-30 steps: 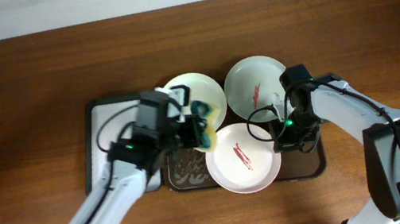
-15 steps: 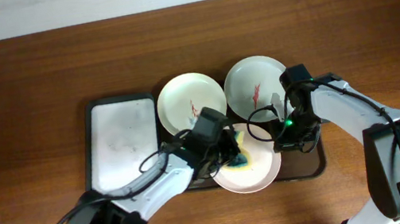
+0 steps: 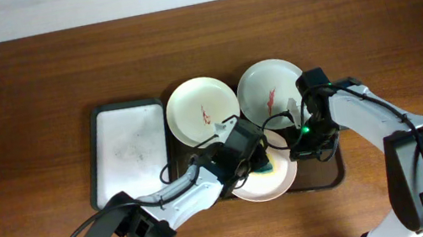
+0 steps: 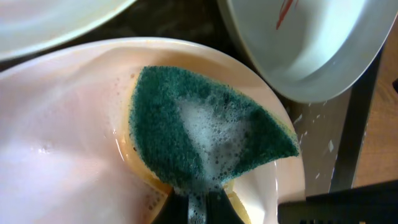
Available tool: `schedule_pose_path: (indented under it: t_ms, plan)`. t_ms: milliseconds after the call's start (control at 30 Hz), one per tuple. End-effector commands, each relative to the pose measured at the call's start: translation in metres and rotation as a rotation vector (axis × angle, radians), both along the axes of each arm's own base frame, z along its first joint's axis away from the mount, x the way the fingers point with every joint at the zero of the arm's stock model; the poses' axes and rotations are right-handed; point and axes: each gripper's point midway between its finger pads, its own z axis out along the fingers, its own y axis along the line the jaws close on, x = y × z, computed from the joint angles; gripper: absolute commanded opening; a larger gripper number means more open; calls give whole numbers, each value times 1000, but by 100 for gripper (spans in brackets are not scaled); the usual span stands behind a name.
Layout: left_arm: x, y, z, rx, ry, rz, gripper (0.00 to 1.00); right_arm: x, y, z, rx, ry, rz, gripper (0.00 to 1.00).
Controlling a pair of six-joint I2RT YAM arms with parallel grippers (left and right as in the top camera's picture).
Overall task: Clean dirty plates on tray and stack at the side
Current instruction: 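Carry the sponge with the left gripper onto the front plate, then scrub the front plate's red smear with the sponge in the left gripper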
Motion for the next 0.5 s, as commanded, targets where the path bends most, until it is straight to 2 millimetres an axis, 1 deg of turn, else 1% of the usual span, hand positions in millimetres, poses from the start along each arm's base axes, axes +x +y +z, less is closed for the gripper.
schedule_pose_path:
  t_ms: [0, 100, 200, 267, 367, 467]
  plan:
    - [-3, 20, -38, 137, 16, 18, 0, 3, 4, 0, 6, -3, 8, 4]
    - [8, 37, -39, 248, -71, 11, 0, 3, 4, 0, 6, -2, 8, 4]
    - [18, 49, -37, 334, -138, 2, 0, 3, 4, 0, 6, -2, 8, 4]
    - [18, 50, -36, 354, -148, -24, 0, 2, 4, 0, 6, 1, 8, 4]
    - [4, 41, -36, 335, -57, -81, 0, 2, 4, 0, 6, 2, 8, 4]
    - [-17, 27, -35, 268, 62, -162, 0, 2, 4, 0, 6, 1, 8, 4]
